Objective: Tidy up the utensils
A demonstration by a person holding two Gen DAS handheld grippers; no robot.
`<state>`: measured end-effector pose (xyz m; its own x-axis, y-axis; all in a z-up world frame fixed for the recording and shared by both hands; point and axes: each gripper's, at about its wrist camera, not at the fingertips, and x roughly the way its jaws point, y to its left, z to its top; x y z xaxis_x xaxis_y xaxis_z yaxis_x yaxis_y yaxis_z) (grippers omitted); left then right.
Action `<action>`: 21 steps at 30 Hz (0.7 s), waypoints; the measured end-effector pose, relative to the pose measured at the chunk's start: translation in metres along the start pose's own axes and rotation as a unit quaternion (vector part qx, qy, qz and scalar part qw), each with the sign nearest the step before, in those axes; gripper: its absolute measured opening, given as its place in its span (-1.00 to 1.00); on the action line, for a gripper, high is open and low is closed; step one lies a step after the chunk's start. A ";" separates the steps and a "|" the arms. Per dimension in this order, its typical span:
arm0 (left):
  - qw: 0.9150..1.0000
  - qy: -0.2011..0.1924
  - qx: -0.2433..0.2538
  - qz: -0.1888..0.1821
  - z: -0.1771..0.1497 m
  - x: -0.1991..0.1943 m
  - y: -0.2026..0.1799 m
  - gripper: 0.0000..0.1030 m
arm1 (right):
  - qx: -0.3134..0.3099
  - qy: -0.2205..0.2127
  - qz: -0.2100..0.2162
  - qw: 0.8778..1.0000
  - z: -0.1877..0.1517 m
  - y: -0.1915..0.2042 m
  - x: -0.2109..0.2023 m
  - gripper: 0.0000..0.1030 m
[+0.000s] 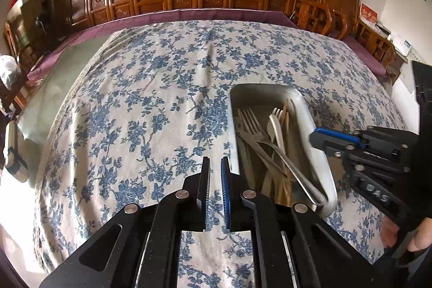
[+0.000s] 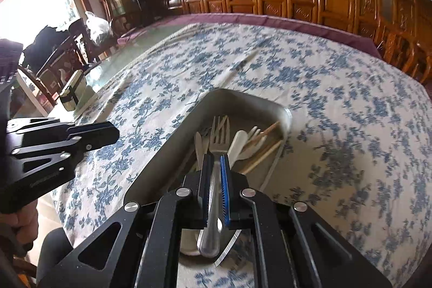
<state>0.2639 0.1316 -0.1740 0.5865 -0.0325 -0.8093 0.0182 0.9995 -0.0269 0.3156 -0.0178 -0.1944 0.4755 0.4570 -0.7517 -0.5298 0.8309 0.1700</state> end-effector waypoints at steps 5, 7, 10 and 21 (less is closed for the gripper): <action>1.000 -0.008 0.002 -0.004 0.000 -0.009 -0.012 -0.71 | 0.001 -0.026 -0.007 1.000 -0.009 -0.007 -0.033 -0.82; 1.000 -0.010 0.004 -0.005 -0.001 -0.012 -0.018 -0.66 | 0.000 -0.033 -0.011 0.999 -0.012 -0.008 -0.043 -0.82; 1.000 -0.014 0.008 -0.006 -0.003 -0.019 -0.027 -0.46 | -0.003 -0.044 -0.023 0.999 -0.022 -0.011 -0.060 -0.82; 0.999 -0.034 0.009 -0.007 -0.013 -0.049 -0.059 0.52 | 0.025 -0.071 -0.057 0.996 -0.058 -0.032 -0.119 -0.09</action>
<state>0.2236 0.0745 -0.1398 0.6391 -0.0477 -0.7677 0.0408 0.9988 -0.0282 0.2358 -0.1173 -0.1474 0.6273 0.3954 -0.6709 -0.4325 0.8933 0.1221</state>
